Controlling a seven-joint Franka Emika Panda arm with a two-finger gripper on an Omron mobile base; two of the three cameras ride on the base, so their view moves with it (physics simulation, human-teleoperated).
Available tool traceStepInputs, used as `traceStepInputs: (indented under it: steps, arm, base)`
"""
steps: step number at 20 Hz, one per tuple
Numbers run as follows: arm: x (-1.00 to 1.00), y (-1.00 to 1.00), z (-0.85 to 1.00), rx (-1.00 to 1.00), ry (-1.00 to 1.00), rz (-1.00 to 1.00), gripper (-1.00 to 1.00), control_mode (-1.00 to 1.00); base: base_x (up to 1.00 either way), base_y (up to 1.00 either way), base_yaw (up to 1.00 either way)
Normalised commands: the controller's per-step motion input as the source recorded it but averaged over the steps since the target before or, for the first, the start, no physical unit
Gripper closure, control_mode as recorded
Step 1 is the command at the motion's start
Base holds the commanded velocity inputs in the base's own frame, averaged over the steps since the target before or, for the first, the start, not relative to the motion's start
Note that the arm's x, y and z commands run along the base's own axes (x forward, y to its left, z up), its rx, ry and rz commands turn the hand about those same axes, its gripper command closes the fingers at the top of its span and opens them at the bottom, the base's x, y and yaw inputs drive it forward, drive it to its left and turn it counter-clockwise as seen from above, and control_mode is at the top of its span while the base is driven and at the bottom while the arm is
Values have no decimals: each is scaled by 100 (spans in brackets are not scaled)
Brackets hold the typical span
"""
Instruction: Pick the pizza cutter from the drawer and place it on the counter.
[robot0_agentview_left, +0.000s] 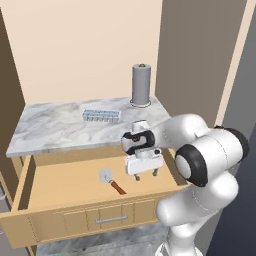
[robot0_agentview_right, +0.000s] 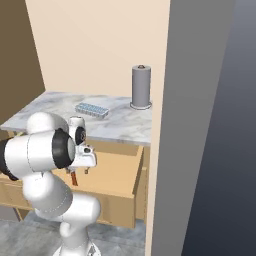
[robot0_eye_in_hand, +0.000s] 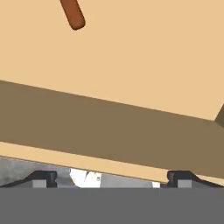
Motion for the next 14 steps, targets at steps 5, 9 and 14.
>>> traceStepInputs:
  steps: [5,9,14]
  arm:
    - [65,55,55,0,-17,5,-100,-100]
    - [40,53,-1,0,-4,8,-100,-100]
    - [37,26,-46,0,0,10,-100,-100]
  base:
    - [0,0,0]
    - [0,0,0]
    - [0,0,0]
